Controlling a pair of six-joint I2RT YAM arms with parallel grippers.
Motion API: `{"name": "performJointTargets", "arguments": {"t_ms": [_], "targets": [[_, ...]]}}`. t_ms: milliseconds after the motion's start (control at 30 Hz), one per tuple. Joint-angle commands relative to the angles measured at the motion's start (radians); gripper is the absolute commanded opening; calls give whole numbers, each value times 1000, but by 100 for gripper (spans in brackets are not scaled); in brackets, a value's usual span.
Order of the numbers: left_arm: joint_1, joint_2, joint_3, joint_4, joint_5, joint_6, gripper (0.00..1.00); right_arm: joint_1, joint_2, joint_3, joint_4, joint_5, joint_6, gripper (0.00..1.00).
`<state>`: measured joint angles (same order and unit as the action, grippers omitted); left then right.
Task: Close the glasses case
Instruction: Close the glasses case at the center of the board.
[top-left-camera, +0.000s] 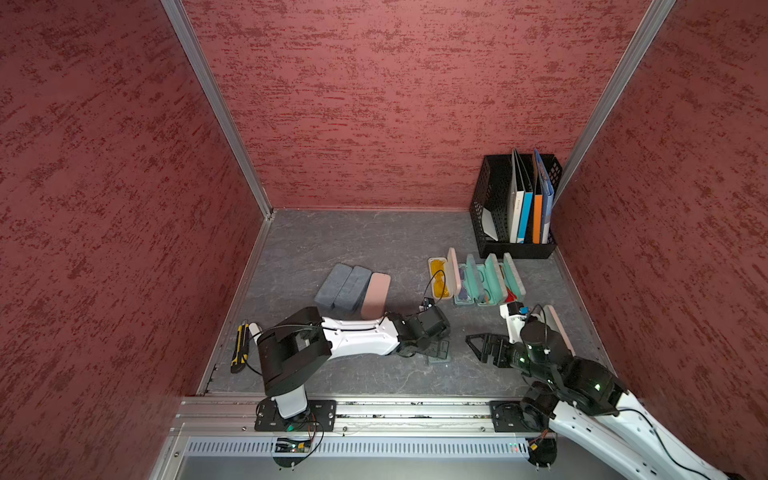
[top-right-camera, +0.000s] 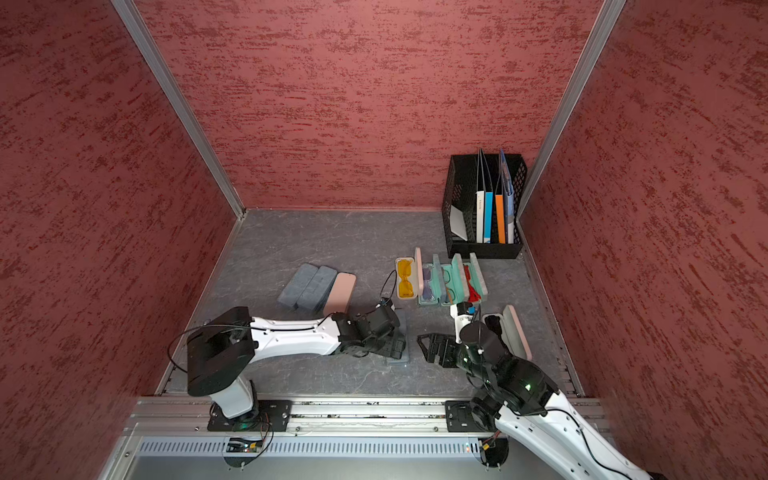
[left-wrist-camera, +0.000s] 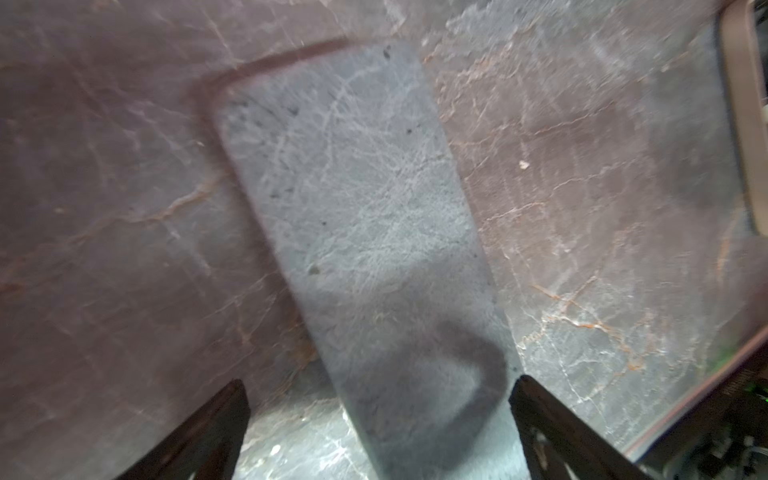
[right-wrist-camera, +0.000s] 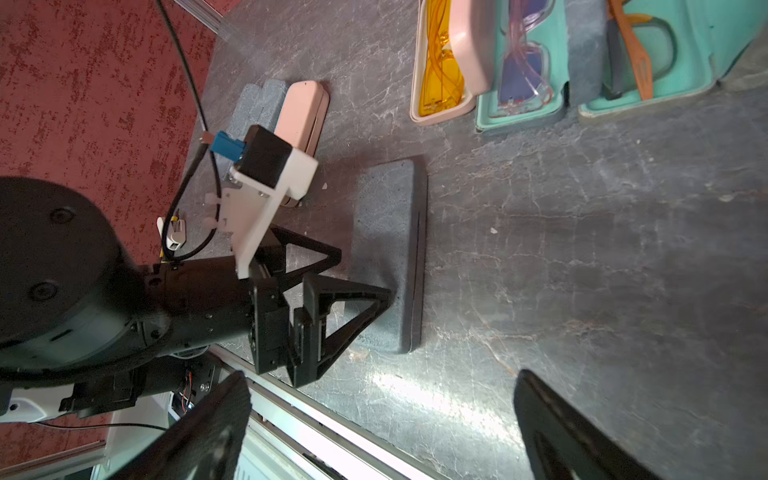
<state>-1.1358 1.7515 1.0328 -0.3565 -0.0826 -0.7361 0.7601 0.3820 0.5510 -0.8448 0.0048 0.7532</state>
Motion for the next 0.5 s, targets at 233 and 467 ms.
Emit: {"name": "performJointTargets", "arguments": {"t_ms": [233,467], "targets": [[-15,83,99,-156,-5,23,100,-5,-18,-2,-8,-22,6,98],[-45,118,177,-220,-25,42,100,-5,-18,-6,-5,-31,5,98]]}}
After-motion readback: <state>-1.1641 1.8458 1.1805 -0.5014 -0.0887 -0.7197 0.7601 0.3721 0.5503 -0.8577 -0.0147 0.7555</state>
